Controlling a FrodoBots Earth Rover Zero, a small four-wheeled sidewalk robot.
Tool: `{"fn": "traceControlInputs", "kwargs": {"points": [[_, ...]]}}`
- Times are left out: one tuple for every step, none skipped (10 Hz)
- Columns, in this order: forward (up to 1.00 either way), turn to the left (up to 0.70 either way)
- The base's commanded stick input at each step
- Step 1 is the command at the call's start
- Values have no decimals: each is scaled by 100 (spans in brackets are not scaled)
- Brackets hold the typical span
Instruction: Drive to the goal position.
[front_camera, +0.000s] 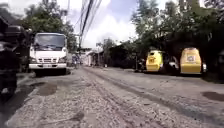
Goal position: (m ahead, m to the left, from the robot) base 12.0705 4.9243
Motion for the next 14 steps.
{"fn": "traceControlInputs", "kwargs": {"points": [[70,0],[70,0],[70,0],[70,0],[70,0],[70,0],[70,0],[70,0],[70,0],[70,0],[70,0],[70,0],[70,8],[70,19]]}}
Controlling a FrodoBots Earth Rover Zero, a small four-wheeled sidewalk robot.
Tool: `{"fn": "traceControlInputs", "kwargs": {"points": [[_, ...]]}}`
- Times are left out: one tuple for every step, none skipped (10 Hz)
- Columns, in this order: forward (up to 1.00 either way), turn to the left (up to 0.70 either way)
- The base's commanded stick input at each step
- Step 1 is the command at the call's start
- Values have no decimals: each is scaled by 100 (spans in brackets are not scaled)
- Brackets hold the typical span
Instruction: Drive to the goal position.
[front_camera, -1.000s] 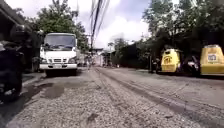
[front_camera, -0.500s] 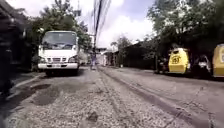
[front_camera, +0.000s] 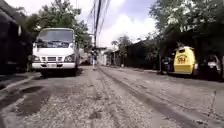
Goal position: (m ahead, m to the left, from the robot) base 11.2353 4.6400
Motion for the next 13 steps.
{"fn": "traceControlInputs", "kwargs": {"points": [[70,0],[70,0],[70,0],[70,0],[70,0],[70,0],[70,0],[70,8],[70,27],[70,0],[70,0],[70,0],[70,0]]}}
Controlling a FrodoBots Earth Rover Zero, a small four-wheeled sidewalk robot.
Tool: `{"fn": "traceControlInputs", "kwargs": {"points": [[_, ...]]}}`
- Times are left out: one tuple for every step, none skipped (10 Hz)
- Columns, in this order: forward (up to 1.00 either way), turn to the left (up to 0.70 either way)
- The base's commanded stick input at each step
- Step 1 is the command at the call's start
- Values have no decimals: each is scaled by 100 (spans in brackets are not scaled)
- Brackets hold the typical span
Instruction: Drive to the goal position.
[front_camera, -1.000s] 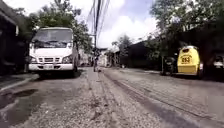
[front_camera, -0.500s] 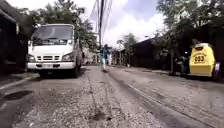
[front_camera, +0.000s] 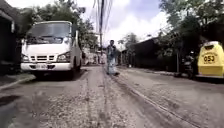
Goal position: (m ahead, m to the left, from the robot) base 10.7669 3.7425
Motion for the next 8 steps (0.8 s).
{"fn": "traceControlInputs", "kwargs": {"points": [[70,0],[70,0],[70,27],[70,0],[70,0],[70,0],[70,0],[70,6]]}}
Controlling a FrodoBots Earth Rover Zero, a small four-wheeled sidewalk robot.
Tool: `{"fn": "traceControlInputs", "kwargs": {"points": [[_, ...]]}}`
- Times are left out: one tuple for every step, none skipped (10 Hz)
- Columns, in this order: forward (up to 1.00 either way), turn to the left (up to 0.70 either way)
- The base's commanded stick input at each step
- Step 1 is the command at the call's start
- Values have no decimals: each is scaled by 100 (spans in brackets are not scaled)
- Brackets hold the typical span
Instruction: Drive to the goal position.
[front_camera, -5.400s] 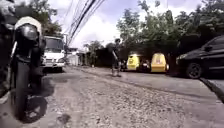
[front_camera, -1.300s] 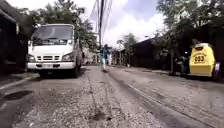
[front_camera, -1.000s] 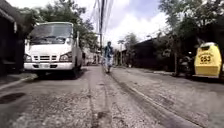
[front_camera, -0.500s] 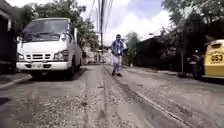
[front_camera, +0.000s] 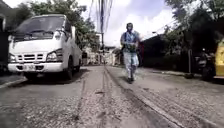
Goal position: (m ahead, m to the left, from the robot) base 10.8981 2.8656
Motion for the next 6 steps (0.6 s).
{"fn": "traceControlInputs", "kwargs": {"points": [[70,27],[70,24],[70,0],[70,0],[70,0],[70,0]]}}
